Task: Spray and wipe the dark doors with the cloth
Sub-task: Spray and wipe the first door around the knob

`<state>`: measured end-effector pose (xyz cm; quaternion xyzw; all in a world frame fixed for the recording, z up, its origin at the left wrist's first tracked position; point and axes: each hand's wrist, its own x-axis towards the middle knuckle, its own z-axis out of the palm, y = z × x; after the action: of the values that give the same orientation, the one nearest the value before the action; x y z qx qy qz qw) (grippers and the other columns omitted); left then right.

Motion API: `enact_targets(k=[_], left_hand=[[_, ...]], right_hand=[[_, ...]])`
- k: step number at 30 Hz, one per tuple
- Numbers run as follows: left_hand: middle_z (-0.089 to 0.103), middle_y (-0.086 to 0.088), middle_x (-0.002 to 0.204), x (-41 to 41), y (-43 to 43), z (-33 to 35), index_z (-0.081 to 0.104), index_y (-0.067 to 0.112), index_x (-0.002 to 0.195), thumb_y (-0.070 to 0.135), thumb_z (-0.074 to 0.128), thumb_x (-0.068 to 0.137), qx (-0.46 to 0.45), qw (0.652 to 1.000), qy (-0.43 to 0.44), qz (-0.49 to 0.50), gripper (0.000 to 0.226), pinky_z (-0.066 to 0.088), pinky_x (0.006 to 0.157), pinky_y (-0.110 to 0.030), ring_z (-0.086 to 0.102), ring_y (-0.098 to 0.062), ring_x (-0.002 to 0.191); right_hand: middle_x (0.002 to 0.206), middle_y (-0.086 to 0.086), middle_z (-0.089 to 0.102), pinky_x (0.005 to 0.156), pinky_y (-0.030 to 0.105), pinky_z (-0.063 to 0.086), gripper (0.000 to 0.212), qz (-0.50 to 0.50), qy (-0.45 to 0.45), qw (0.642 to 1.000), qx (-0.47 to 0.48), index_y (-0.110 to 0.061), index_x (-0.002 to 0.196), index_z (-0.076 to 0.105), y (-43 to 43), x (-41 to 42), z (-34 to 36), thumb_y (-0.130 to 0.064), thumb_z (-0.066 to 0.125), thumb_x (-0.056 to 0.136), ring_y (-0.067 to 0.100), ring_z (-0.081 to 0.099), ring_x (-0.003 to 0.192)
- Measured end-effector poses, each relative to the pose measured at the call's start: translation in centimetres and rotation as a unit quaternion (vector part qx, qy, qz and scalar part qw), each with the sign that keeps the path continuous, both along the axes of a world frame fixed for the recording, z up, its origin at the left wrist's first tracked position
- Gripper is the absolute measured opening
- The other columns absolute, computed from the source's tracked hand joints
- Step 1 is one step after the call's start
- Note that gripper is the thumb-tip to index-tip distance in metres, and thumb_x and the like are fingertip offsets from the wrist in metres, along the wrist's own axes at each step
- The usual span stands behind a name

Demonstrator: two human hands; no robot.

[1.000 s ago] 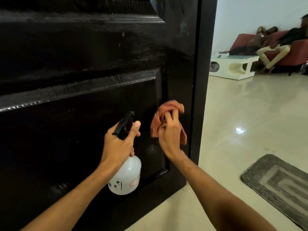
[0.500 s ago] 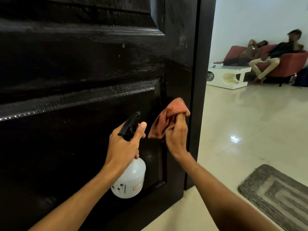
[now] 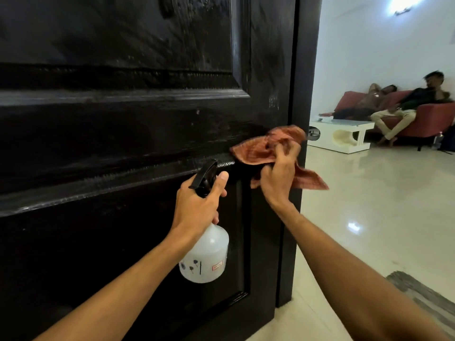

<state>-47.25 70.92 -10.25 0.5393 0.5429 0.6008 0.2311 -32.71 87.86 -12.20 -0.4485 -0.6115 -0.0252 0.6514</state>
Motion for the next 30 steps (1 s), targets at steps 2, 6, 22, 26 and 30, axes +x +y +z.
enact_targets(k=[2, 6, 22, 26, 30], left_hand=[[0.075, 0.000, 0.090, -0.2, -0.5, 0.3, 0.068, 0.019, 0.094, 0.054, 0.065, 0.093, -0.002, 1.000, -0.011, 0.008, 0.035, 0.058, 0.058, -0.035, 0.056, -0.018, 0.045], [0.076, -0.001, 0.087, -1.8, -1.8, 1.3, 0.070, 0.020, 0.099, 0.050, 0.067, 0.093, 0.013, 0.999, -0.036, 0.028, 0.031, 0.051, 0.050, -0.032, 0.055, -0.017, 0.042], [0.070, -0.016, 0.079, -7.3, -7.2, 0.6, 0.067, 0.012, 0.092, 0.042, 0.065, 0.098, -0.008, 0.994, -0.015, 0.107, 0.031, 0.052, 0.048, -0.029, 0.054, -0.016, 0.045], [0.072, -0.012, 0.081, -10.1, -9.9, 0.7, 0.067, 0.016, 0.092, 0.043, 0.066, 0.097, 0.004, 0.987, 0.004, 0.160, 0.027, 0.052, 0.045, -0.025, 0.055, -0.013, 0.043], [0.069, -0.018, 0.080, -13.5, -13.6, 0.1, 0.067, 0.012, 0.094, 0.038, 0.067, 0.096, 0.014, 0.977, -0.004, 0.213, 0.026, 0.052, 0.045, -0.024, 0.054, -0.011, 0.044]], right_hand=[[0.142, 0.017, 0.039, 0.110, 0.040, 0.043, 0.035, -0.009, 0.073, 0.996, -0.041, -0.002, 0.111, 0.062, -1.4, -1.1, 0.1, 0.012, 0.052, 0.081, 0.031, 0.054, 0.117], [0.133, 0.017, 0.051, 0.102, 0.037, 0.049, 0.043, 0.147, -0.212, 0.957, 0.130, -0.006, 0.125, 0.062, -6.5, -6.7, -0.1, 0.002, 0.062, 0.083, 0.031, 0.055, 0.118], [0.134, 0.016, 0.052, 0.107, 0.042, 0.046, 0.043, 0.054, 0.082, 0.995, 0.012, -0.003, 0.117, 0.060, -9.8, -9.5, 1.7, 0.010, 0.048, 0.077, 0.032, 0.057, 0.119], [0.116, 0.013, 0.062, 0.096, 0.036, 0.050, 0.050, 0.117, 0.054, 0.990, 0.052, -0.003, 0.121, 0.057, -12.0, -12.4, 1.9, 0.011, 0.051, 0.073, 0.023, 0.060, 0.104], [0.126, 0.022, 0.060, 0.097, 0.031, 0.045, 0.047, 0.145, 0.052, 0.985, 0.084, -0.003, 0.111, 0.070, -15.5, -17.0, 1.7, 0.012, 0.057, 0.068, 0.031, 0.056, 0.112]])
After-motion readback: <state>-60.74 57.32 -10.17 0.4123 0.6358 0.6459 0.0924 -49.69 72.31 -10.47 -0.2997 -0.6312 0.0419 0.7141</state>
